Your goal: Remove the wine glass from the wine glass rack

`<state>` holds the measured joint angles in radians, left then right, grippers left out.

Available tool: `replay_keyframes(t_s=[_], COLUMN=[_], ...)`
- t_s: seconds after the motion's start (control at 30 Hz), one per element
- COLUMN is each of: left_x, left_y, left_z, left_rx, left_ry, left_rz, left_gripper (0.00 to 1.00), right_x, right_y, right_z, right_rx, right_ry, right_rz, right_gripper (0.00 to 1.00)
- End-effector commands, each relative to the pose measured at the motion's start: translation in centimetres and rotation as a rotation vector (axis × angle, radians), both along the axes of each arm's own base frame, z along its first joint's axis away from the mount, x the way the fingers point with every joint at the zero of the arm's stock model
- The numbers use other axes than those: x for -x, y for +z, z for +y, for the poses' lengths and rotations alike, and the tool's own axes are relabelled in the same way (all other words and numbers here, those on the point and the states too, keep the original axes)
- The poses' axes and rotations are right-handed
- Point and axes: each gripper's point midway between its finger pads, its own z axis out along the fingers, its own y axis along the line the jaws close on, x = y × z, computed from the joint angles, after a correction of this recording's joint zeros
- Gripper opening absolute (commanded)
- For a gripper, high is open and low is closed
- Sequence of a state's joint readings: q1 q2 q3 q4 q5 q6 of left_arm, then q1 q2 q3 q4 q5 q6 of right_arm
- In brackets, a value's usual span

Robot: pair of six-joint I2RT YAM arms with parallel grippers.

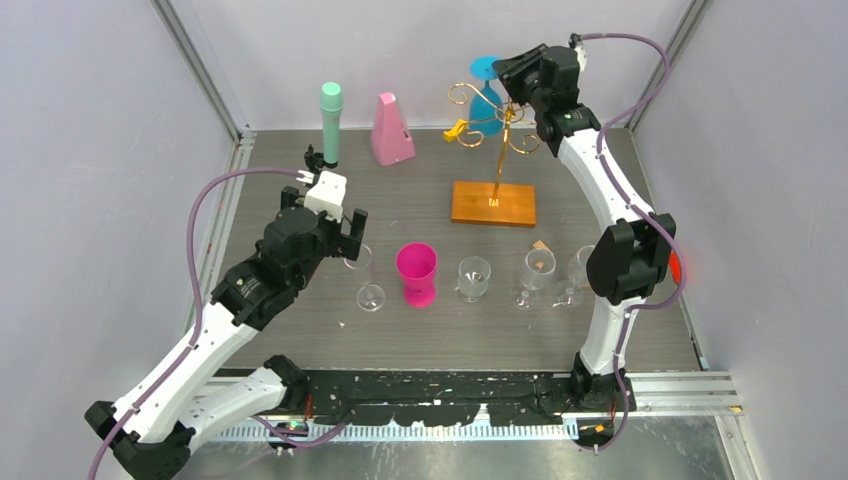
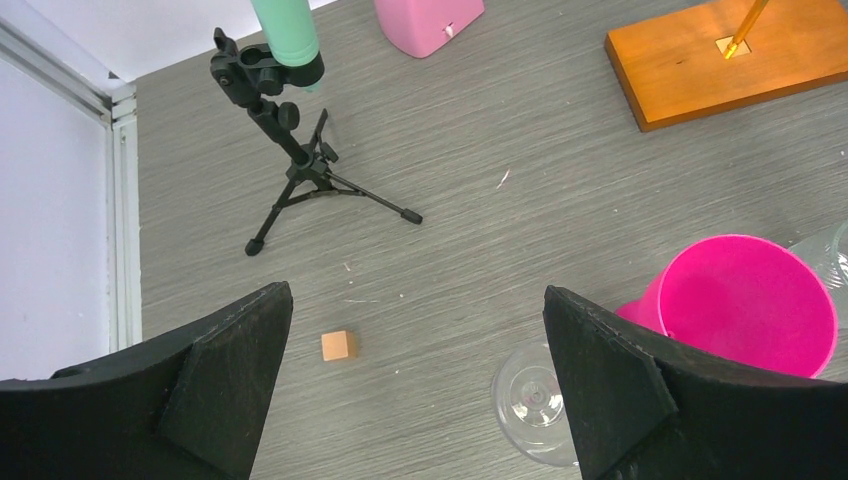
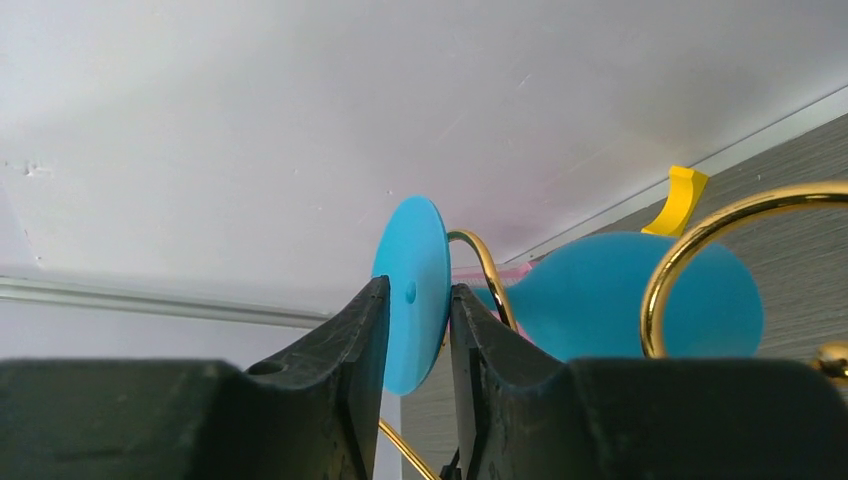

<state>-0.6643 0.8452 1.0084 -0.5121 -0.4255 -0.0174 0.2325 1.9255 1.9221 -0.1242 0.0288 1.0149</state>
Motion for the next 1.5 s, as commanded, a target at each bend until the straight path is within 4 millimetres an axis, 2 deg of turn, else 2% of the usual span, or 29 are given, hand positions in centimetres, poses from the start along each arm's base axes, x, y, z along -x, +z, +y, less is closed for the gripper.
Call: replay_keyframes(t_s=[0.0,0.3,0.4,0.57,1.03,1.47], left_x=[-0.6,-0.7,-0.7,-0.8,-0.8,-0.8], left_y=[1.4,1.2,1.3,1.2,1.1,1.1], left_z=[-0.2,-0.2,-0.1,0.0,0.1,0.2], left_rx=[0.037,0.037,0.039,0.039,0.040,0.042], left_ry=[0.006,0.008,0.009,0.012,0.016,0.020], left_rz=[-0.046,-0.041,-0.042,-0.042,-0.042,-0.040], left_gripper=[1.00,1.00,1.00,1.00,1.00,1.00], right_x=[-0.2,0.0,0.1,0.0,0.9,2.7], right_y=[2.7,3.1,3.7,4.8,7.9,8.9], right_z=[0.3,-1.1,-1.2,-0.9,-1.6,-3.5], right_rx=[-0.055,-0.034,-0.019,-0.028,-0.110,-0.097], right_ry=[-0.004,-0.069,-0.072,-0.057,-0.087,-0.165], right_rz=[-0.067,-0.089,-0.110,-0.172,-0.282,-0.279], right_gripper=[0.32,0.16,0.13,0.01,0.00,0.00])
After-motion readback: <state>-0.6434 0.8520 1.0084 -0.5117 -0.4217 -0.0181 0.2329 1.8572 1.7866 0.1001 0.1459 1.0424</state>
